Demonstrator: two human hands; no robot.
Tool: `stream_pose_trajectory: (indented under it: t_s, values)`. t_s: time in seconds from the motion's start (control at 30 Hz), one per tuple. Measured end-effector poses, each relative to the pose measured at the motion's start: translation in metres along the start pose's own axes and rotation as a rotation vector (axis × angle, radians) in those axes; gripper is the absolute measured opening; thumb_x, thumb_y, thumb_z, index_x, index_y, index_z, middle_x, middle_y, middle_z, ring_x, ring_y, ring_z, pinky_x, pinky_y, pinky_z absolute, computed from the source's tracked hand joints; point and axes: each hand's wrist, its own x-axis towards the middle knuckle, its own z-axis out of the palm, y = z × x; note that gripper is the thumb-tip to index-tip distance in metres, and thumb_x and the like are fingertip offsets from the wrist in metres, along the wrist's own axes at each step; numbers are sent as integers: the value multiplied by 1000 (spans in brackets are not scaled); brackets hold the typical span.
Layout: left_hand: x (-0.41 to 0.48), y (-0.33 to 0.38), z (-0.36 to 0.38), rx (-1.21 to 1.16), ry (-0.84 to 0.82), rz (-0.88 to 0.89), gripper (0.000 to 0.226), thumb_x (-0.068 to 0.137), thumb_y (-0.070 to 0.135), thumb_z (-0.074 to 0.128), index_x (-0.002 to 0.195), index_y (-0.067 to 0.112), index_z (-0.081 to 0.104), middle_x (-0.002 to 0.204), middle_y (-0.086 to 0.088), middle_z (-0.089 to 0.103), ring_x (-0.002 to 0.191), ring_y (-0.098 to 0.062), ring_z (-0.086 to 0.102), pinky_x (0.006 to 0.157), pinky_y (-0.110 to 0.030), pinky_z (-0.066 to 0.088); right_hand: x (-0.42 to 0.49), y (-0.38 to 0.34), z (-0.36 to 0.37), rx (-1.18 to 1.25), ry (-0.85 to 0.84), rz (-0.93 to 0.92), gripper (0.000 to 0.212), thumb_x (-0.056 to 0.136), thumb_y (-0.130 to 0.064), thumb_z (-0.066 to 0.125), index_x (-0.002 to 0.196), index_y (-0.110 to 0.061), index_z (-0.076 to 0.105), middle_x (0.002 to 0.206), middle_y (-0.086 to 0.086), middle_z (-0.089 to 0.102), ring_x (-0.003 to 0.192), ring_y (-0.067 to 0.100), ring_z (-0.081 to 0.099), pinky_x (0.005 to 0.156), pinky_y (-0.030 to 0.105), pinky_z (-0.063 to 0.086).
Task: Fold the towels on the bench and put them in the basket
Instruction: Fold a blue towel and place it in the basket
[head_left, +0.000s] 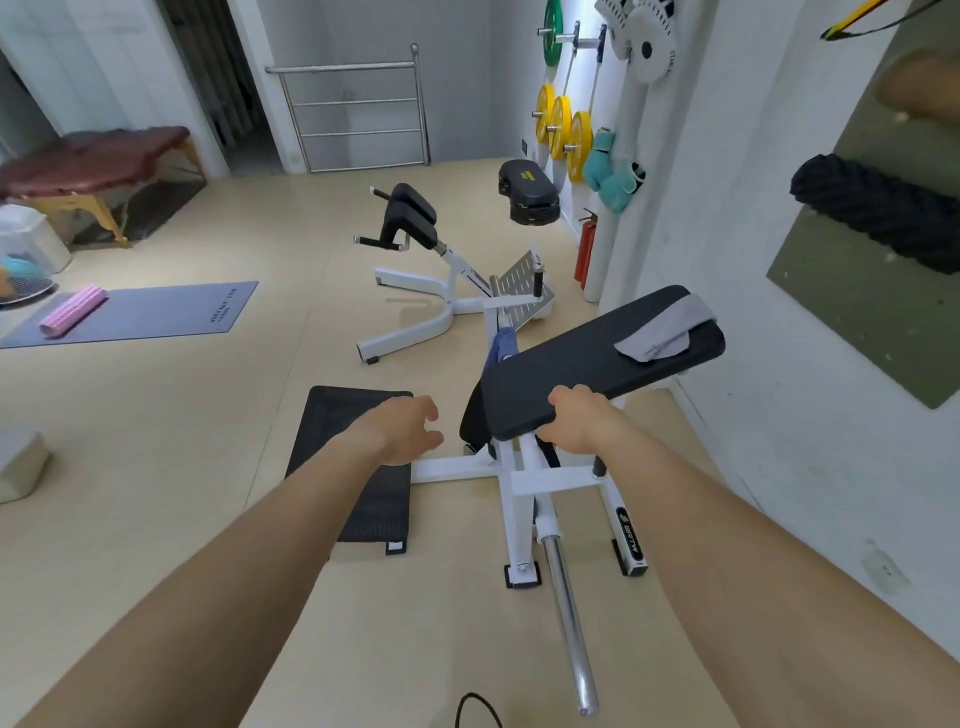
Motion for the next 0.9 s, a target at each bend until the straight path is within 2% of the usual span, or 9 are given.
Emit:
stream_pose_trajectory:
  t_s: [0.17,0.3,0.43,0.6,0.9]
  values:
    - [107,-27,-24,-15,-16,11,46,96,39,55,138,21,49,136,-4,56,120,-22,53,98,-34,45,103,-9,-18,4,-10,22,54,91,-36,58,138,-13,45,129,12,49,115,32,51,90,40,49]
    - [204,-51,-45,6,-68,40,47,97,41,53,139,21,48,136,-3,56,121,-22,52,101,-37,45,194,-19,-32,34,-29,45,58,92,-37,58,143,-12,42,133,11,52,115,30,54,94,42,50]
    - [296,-74,-75,11,-134,70,49,99,41,52,142,20,45,139,-4,53,126,-23,50,102,-35,43,285,-35,-51,27,-46,98,59,93,-37,56,144,-12,42,138,13,48,123,33,50,99,44,48]
    - [398,-98,-104,10,-184,101,50,100,40,50,145,19,43,144,-5,49,130,-24,47,105,-35,40,390,-55,-67,22,-18,125,52,93,-38,55,138,-14,45,135,13,44,122,33,45,96,44,47]
    - [575,-119,-91,39,-295,140,53,99,39,53,147,19,40,146,-5,49,130,-25,47,107,-39,42,575,-46,-47,36,-70,138,56,94,-37,55,143,-13,42,138,13,46,123,34,49,97,44,47]
